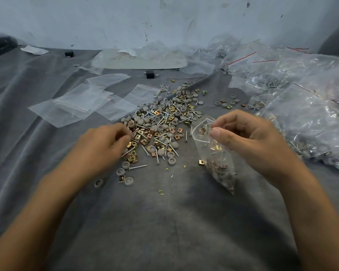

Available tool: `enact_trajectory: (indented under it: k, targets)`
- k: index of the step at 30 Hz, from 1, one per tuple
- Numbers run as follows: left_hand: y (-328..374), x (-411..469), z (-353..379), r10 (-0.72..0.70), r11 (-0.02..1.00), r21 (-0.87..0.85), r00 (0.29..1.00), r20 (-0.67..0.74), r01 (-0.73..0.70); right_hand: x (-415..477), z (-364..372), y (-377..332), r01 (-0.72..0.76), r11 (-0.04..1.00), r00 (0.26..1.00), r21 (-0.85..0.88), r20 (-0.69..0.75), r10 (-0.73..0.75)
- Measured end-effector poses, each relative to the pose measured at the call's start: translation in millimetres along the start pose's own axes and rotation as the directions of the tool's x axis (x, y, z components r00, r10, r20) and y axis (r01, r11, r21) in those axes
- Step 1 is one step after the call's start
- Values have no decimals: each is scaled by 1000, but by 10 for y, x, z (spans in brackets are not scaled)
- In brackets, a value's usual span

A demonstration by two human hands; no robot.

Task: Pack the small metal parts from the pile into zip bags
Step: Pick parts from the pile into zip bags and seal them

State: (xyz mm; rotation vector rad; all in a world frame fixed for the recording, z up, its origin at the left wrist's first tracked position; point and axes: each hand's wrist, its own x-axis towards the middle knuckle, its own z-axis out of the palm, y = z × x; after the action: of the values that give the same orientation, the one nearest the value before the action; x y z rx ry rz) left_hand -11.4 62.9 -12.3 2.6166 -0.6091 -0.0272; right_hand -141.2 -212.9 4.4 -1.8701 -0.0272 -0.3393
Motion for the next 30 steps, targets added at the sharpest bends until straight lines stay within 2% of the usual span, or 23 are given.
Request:
enact_trajectory:
  k: [3, 9, 12, 14, 16, 20, 23, 26, 30]
  targets:
    - [-109, -9, -148, -55, 992, 118, 988, 147, 38, 1, -5, 4, 0, 1000, 1000, -7, 1, 0]
    - [32, -94, 55, 60, 988, 119, 962, 267, -94, 6, 40, 4, -2, 1000, 1000, -8, 27, 2]
    - [45, -83, 172, 93, 971, 194, 971, 221, -137, 8, 54, 17, 3, 1000, 999, -30, 50, -1]
    - [19, -66, 214, 100, 974, 181, 974, 202, -138, 10, 63, 37, 9, 999, 998, -53, 66, -6]
    - [10, -60, 230, 135, 982, 111, 977, 165, -154, 13, 92, 59, 13, 998, 996, -63, 85, -7]
    - [128, -82, 209, 232, 969, -83, 973, -15, -232, 10, 214, 107, 25, 990, 990, -141, 144, -4]
    - [247, -126, 232, 233, 940, -256, 973, 2, -224, 2, 314, 137, 42, 972, 986, -232, 167, -2]
    - [324, -190, 281, 327, 933, -173, 944, 35, -317, -7, 385, 125, 73, 951, 982, -300, 191, -15]
    - [388, -215, 350, 426, 897, -113, 904, -35, -427, -12, 415, 107, 83, 944, 976, -320, 220, -12]
